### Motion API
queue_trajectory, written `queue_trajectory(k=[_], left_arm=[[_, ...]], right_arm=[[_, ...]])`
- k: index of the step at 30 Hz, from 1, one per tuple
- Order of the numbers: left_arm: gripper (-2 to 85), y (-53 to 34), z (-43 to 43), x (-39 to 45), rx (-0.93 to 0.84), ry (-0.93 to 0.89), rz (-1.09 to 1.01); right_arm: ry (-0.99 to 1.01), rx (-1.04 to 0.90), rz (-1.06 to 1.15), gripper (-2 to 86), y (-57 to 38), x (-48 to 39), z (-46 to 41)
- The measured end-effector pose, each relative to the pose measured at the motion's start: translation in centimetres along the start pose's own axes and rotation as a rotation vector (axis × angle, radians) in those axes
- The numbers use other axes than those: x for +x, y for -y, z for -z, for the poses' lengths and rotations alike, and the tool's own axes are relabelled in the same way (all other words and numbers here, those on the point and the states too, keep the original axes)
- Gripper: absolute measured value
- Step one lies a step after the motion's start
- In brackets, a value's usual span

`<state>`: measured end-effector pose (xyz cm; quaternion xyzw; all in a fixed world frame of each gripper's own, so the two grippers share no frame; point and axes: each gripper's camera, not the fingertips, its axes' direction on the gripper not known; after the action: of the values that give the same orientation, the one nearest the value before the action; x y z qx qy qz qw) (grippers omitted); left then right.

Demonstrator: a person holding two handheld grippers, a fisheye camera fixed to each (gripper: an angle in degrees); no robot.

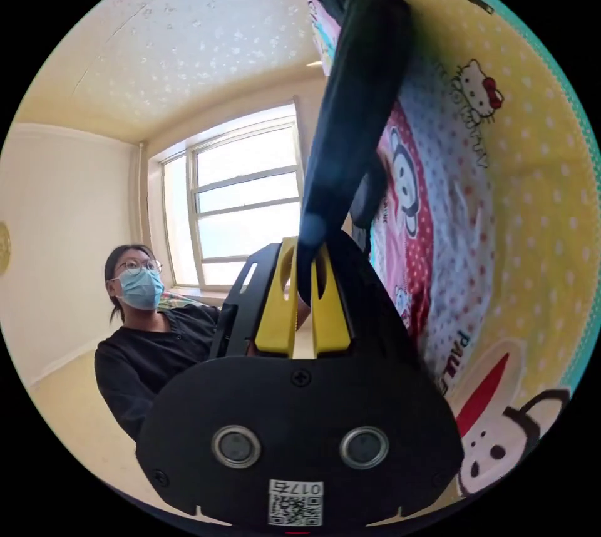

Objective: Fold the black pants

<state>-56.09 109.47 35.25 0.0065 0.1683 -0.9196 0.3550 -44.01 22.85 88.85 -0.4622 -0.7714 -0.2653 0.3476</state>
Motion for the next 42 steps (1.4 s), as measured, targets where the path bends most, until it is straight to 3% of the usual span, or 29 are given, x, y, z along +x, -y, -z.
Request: queue_trajectory(k=[9,15,19,22,27,33,40,42], left_arm=[[3.5,-8.7,-3.3,22.1,-0.122,-0.009,-0.394],[3.5,-10.4,-3.4,35.6,-0.100,-0.005,-0.740],[3.3,-10.0,-4.1,39.1,-0.029,0.044,-0.845],[3.2,-6.7,-4.6,37.1,0.052,0.097,-0.768],[3.4,2.5,-5.1,27.4,0.166,0.177,-0.464],[4.4,8.9,-6.5,19.7,0.116,0.418,-0.328],[3.9,3.0,-8.3,4.5,0.005,0.365,-0.070],[4.3,-1.1,-9.0,-1.6,-0.048,0.358,0.105]], right_arm=[[-0.127,-0.113,0.436,-0.1,-13.3,-21.5,-4.3],[-0.189,-0.110,0.820,-0.2,-19.9,-35.2,-7.7],[-0.202,-0.056,0.958,-0.3,-20.3,-39.6,-8.3],[-0.211,0.012,0.883,-0.3,-16.2,-37.9,-7.1],[-0.220,0.130,0.624,-0.3,-6.8,-30.4,-4.3],[-0.519,0.095,0.483,-0.4,1.2,-26.0,-4.4],[-0.420,0.050,0.231,0.7,-4.3,-11.3,-3.6],[-0.379,0.042,0.116,1.7,-7.6,-6.8,-3.3]])
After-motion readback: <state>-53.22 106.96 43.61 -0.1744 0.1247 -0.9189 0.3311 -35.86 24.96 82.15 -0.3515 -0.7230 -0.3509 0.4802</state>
